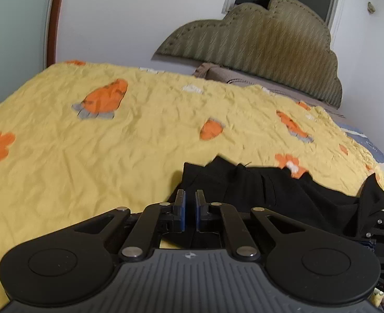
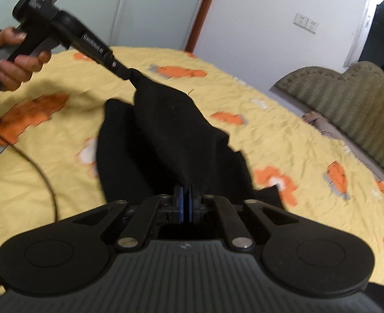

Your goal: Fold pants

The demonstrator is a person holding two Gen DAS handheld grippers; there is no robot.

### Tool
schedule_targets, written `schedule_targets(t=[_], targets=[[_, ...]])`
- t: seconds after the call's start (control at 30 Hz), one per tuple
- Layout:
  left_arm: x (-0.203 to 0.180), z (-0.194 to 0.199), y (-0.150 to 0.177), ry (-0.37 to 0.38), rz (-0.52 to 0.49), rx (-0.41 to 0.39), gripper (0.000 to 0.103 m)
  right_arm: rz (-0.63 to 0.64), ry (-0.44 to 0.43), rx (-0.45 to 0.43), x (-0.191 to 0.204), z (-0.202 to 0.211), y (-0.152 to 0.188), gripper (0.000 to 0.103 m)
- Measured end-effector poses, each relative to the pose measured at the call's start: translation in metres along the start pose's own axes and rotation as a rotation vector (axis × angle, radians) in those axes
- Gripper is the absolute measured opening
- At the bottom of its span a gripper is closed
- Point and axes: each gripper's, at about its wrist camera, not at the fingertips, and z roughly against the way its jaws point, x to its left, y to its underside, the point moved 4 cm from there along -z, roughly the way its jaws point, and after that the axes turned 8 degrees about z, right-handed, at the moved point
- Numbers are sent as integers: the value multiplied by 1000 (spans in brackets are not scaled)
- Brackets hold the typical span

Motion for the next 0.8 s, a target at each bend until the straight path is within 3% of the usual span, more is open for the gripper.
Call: schedule_targets(t=[0.17,0.3,0.5,0.67,0.8], targets=[[10,11,-4,12,54,-10,7,-5,-40,25,23,2,10,5],[12,12,-15,67,115,-5,7,8,-56,63,34,-2,17,6],[-6,-4,-11,103,73,62,8,5,-83,82,42,1,23,6],[-20,-12,-18,137,53,72,8,-10,-105,92,41,7,27,7],[-45,-30,-44,228,2,88,13,-6,-137,114,43,1,28,19]])
